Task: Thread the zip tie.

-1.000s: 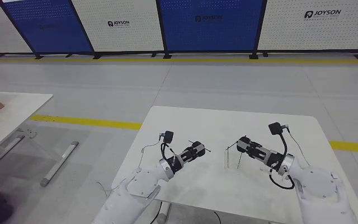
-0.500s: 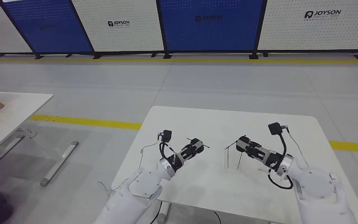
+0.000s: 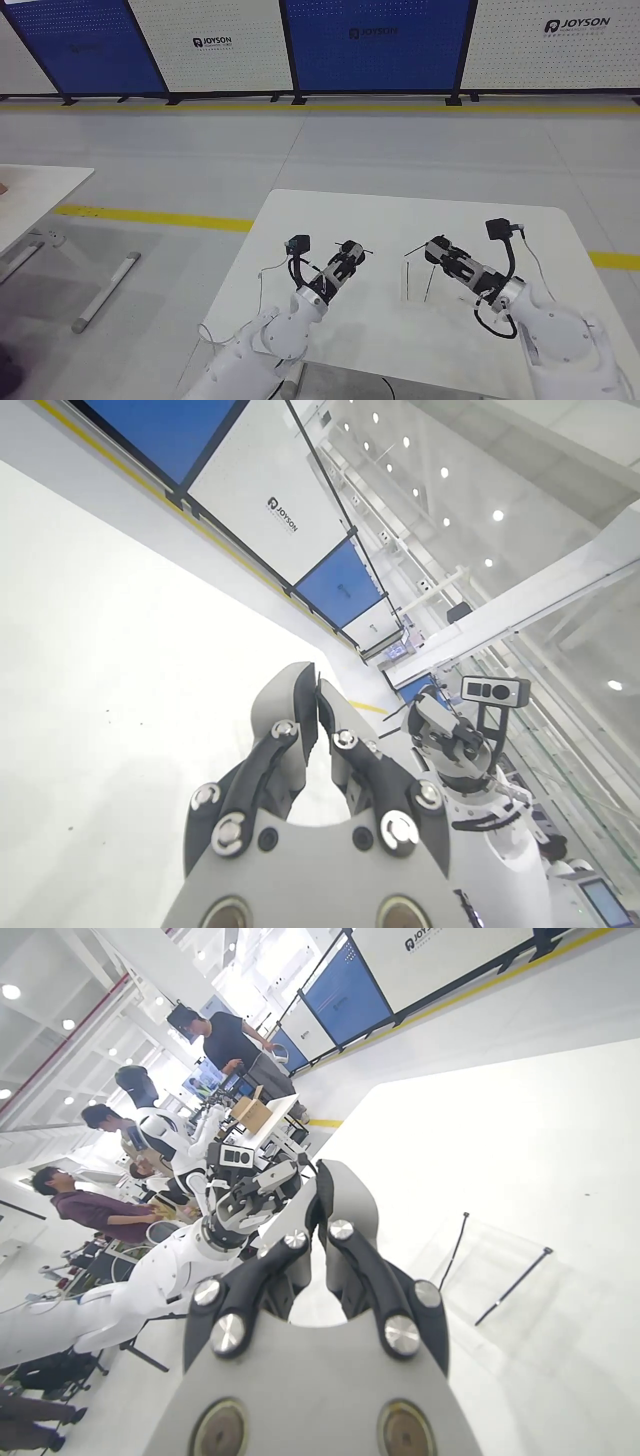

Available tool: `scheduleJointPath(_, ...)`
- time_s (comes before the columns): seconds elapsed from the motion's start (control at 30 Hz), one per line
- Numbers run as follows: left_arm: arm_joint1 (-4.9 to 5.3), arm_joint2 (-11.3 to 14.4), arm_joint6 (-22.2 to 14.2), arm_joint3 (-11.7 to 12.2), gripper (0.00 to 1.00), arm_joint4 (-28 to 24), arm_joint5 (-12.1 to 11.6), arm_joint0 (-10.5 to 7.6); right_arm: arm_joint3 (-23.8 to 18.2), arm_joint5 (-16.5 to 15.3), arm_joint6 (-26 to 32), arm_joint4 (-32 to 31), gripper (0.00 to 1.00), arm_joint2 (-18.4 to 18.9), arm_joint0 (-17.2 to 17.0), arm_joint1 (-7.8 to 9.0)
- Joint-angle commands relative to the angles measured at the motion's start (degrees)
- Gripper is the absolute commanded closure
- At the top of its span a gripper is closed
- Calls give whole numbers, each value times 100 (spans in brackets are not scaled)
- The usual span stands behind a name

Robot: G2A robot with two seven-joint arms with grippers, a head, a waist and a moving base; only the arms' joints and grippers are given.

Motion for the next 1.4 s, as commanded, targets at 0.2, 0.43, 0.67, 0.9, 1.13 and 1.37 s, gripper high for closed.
scheduleJointPath(0.2,0,0,1,0,100,1,0,0,0,0,0,0,100,0,0,0)
scheduleJointPath(0.43,0,0,1,0,100,1,0,0,0,0,0,0,100,0,0,0)
scheduleJointPath(0.67,0,0,1,0,100,1,0,0,0,0,0,0,100,0,0,0)
scheduleJointPath(0.9,0,0,1,0,100,1,0,0,0,0,0,0,100,0,0,0)
scheduleJointPath(1.13,0,0,1,0,100,1,0,0,0,0,0,0,100,0,0,0)
scheduleJointPath(1.37,-9,-30,-13,2,100,-127,-30,13,-7,8,-57,7,100,-16,-15,-1)
